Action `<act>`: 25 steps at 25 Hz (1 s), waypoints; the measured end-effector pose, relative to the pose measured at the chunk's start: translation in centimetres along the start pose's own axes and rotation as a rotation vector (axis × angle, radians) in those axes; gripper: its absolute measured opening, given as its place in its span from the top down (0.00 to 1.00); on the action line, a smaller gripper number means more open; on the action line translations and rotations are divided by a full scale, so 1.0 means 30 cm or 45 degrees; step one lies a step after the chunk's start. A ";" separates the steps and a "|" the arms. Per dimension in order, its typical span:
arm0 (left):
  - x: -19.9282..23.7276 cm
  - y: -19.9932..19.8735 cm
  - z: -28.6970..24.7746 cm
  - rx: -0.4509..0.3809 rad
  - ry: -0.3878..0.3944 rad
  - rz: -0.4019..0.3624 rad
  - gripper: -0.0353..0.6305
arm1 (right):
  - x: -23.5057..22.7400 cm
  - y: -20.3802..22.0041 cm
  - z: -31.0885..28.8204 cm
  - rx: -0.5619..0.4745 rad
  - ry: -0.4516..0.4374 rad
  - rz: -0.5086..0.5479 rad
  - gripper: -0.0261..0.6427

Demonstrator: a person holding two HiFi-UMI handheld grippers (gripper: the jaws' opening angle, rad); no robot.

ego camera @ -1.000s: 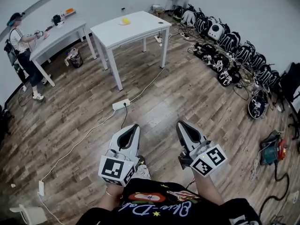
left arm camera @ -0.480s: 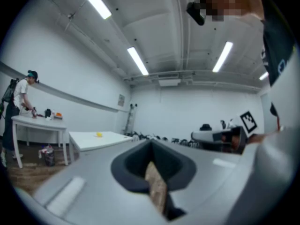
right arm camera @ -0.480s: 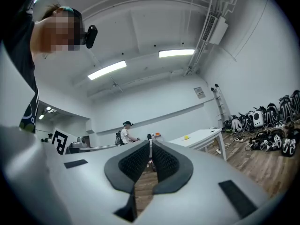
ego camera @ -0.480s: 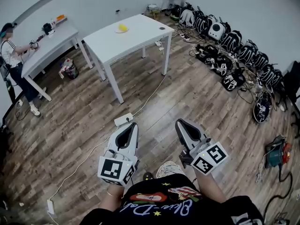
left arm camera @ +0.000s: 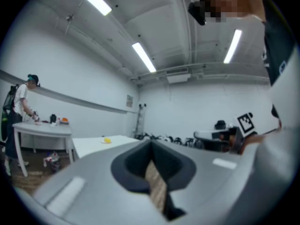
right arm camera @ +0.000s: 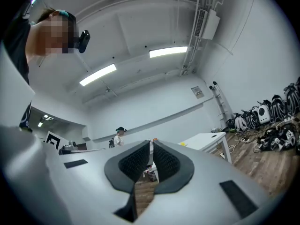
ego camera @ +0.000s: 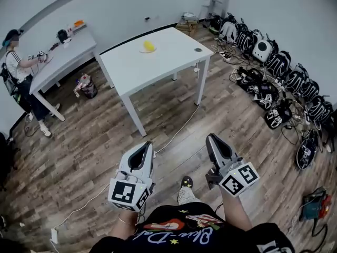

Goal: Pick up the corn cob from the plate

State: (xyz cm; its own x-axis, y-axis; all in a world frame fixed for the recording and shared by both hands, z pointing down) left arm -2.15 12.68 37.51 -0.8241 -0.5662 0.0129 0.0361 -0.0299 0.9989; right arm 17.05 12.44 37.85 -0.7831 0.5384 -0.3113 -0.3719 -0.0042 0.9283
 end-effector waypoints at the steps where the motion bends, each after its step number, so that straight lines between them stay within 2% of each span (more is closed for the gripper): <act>1: 0.024 -0.020 -0.072 -0.012 -0.020 -0.012 0.95 | -0.051 -0.017 -0.058 0.007 -0.020 -0.003 0.94; 7: 0.086 -0.033 -0.384 -0.050 -0.110 -0.033 0.95 | -0.280 -0.036 -0.303 0.083 -0.165 -0.012 0.94; 11: 0.138 -0.017 -0.527 -0.002 -0.128 -0.040 0.95 | -0.397 -0.070 -0.426 0.030 -0.222 -0.049 0.94; 20: 0.326 -0.020 -0.845 -0.023 -0.133 -0.065 0.95 | -0.591 -0.029 -0.686 0.116 -0.189 -0.014 0.94; 25: 0.521 -0.013 -1.085 -0.062 -0.079 -0.102 0.95 | -0.707 -0.016 -0.993 0.103 -0.174 0.063 0.94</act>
State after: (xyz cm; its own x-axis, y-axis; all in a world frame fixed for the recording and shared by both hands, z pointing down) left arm 3.34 -22.98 35.85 -0.8589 -0.5084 -0.0625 -0.0048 -0.1140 0.9935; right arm 18.99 -24.10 37.95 -0.7226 0.6485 -0.2392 -0.2889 0.0309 0.9569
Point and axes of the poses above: the fingertips, and each gripper's own axes: z backward along the fingers, x to its left, y out of its underside, the point moved 1 cm from there along z, backward along the fingers, and after that the axes turned 4 degrees about -x, right-handed, at the moved point
